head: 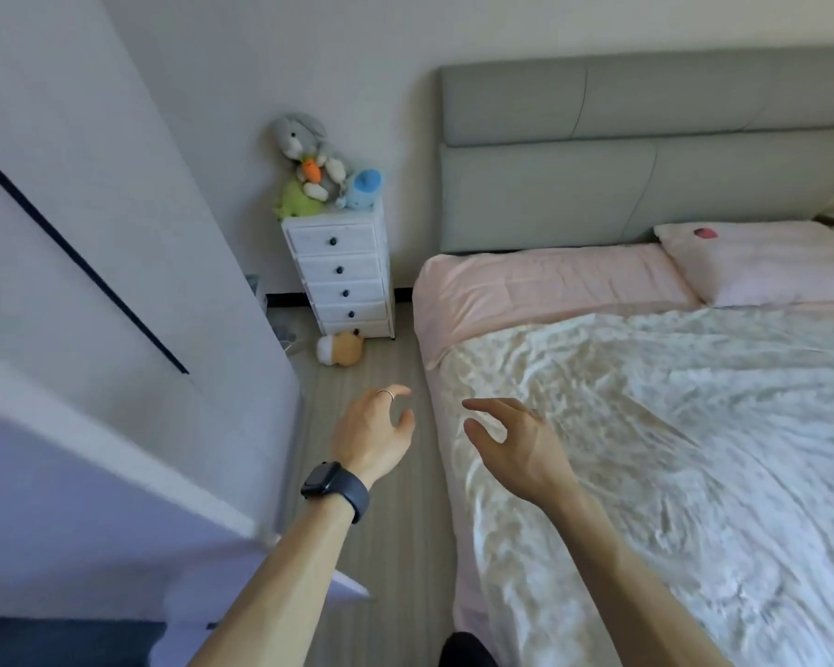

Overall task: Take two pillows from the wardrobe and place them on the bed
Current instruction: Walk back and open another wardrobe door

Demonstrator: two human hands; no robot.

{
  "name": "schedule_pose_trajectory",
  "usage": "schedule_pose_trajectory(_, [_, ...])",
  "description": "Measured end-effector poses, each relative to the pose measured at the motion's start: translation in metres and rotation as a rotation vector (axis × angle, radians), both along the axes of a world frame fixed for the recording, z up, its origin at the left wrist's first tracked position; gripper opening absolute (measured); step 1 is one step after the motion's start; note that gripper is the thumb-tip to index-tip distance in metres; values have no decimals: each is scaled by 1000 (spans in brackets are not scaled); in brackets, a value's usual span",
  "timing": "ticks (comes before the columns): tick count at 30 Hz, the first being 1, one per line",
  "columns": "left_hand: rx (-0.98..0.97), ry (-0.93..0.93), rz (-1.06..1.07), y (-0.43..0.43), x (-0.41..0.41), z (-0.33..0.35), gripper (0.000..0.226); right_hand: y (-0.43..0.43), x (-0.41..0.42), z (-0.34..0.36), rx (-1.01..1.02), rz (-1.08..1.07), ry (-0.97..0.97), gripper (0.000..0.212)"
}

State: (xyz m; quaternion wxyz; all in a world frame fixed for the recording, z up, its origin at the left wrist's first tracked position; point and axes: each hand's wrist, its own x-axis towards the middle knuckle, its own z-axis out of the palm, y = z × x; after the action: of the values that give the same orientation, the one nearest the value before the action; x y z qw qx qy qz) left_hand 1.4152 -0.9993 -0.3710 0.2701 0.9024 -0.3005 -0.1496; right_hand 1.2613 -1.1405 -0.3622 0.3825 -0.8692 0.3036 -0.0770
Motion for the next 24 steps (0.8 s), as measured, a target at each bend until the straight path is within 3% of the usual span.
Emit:
schedule_pose_trajectory(4, [-47, 26, 97, -28, 58, -2, 35, -41, 72, -2, -24, 41, 10, 34])
schedule_pose_trajectory(11, [-230, 43, 530, -24, 153, 16, 33, -77, 210, 15, -54, 327, -42, 30])
schedule_pose_trajectory(16, [-316, -148, 819, 15, 211, 55, 33, -56, 317, 39, -106, 621, -122, 32])
schedule_pose_trajectory(24, [-314, -603, 1122, 80, 283, 122, 36, 31, 479, 91, -134, 1008, -388, 34])
